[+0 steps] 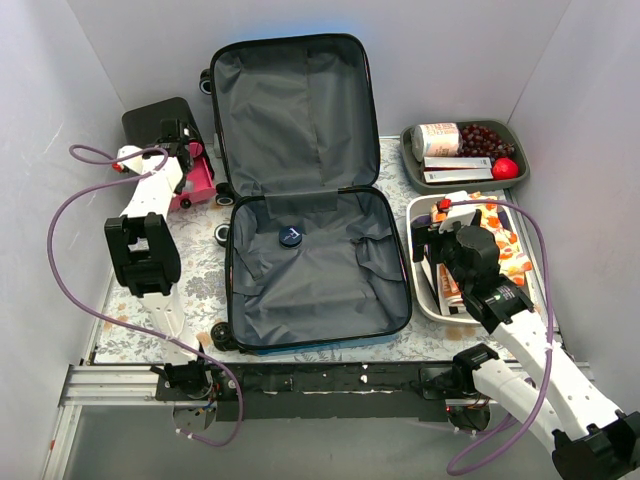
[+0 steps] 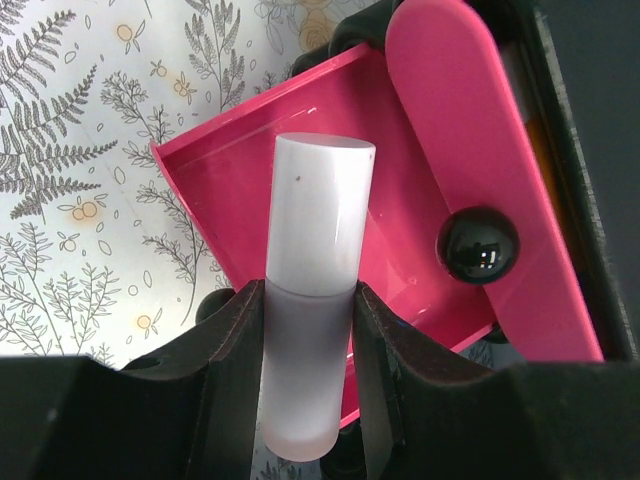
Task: Open, take out, and arrange the luggage
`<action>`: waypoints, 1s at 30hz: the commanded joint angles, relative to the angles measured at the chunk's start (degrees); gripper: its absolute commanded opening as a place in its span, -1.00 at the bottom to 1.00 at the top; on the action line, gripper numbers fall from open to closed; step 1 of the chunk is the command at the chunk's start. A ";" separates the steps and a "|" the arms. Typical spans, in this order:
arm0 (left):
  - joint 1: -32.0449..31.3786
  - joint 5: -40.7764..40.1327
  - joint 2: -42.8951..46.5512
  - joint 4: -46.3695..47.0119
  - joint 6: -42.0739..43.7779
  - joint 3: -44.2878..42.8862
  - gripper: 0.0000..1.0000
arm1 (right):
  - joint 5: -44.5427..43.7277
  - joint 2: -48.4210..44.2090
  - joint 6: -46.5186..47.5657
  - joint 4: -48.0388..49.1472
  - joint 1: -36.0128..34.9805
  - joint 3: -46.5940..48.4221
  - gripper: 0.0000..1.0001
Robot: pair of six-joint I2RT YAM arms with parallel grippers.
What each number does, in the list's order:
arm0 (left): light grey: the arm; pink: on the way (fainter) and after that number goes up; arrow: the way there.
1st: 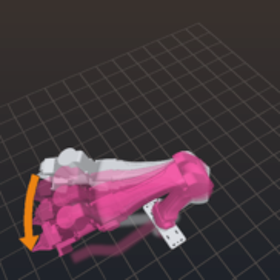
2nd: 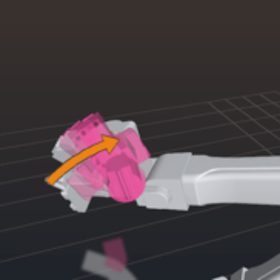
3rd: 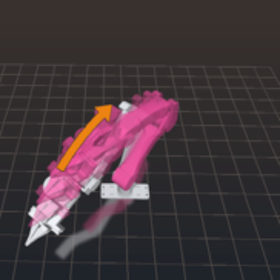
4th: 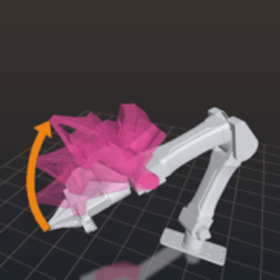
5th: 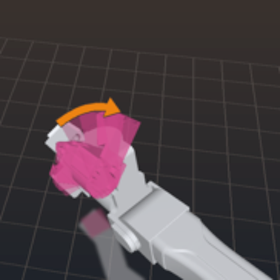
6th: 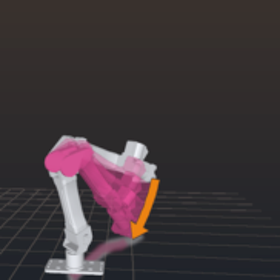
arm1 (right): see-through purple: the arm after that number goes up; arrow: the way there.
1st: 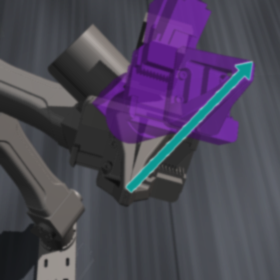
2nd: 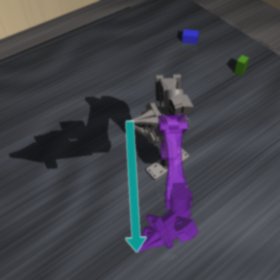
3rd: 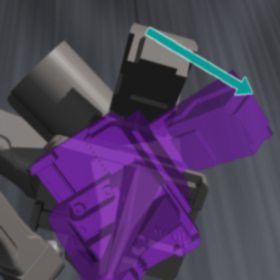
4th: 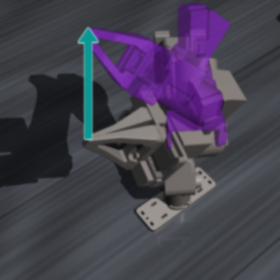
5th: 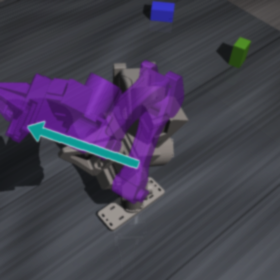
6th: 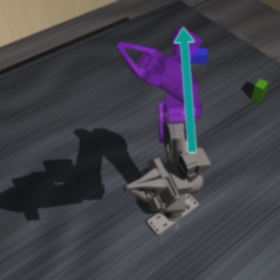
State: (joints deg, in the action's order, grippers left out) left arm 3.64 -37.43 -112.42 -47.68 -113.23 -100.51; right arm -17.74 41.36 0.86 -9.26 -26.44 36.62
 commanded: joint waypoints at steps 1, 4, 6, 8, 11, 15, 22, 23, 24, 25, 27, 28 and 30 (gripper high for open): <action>0.14 -0.45 0.54 -1.80 -14.11 -2.24 -0.99 | -1.34 0.47 0.81 1.70 -0.28 0.47 0.96; 0.31 -0.28 -0.25 -1.45 -17.19 -1.36 -0.87 | -1.42 0.73 0.98 1.78 -0.37 0.56 0.96; 0.84 0.69 -1.39 -0.40 -17.37 -1.62 -0.87 | -1.16 1.00 0.81 1.79 -0.37 0.56 0.96; 0.84 1.74 -2.01 1.96 -15.10 -1.79 -0.87 | -0.72 1.35 0.72 1.79 -0.37 0.64 0.96; 1.02 2.10 -3.85 2.16 -15.87 -4.24 -0.87 | -1.07 1.70 0.81 1.70 -0.37 0.82 0.96; 1.28 3.06 -6.05 -0.39 -18.77 -6.45 -0.87 | -0.98 1.70 0.72 1.70 -0.37 0.65 0.96; 1.63 4.91 -7.90 -0.57 -20.80 -7.94 -0.55 | -1.77 1.88 1.07 1.78 -0.37 0.56 0.96; 1.55 4.82 -8.25 -1.01 -20.80 -8.38 -0.38 | -1.86 1.88 1.16 1.70 -0.37 0.56 0.96; 1.55 4.74 -8.43 -1.45 -20.72 -8.82 -0.30 | -1.86 1.88 1.07 1.70 -0.37 0.47 0.96; 1.55 4.30 -8.43 -1.62 -20.72 -9.09 -0.10 | -1.95 1.96 1.16 1.78 -0.37 0.47 0.96; 1.63 4.12 -8.25 -1.36 -20.37 -9.09 0.04 | -2.04 2.05 1.25 1.87 -0.37 0.47 0.97; 1.63 4.03 -8.08 -1.10 -19.84 -8.92 0.11 | -1.95 2.23 1.25 1.87 -0.37 0.56 0.96; 1.72 4.47 -7.64 1.08 -17.21 -8.74 0.12 | -1.86 2.41 1.25 1.96 -0.37 0.64 0.96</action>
State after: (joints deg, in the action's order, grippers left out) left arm 4.82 -32.34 -121.82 -48.25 -114.39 -107.50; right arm -18.59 43.31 1.65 -9.26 -26.44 36.62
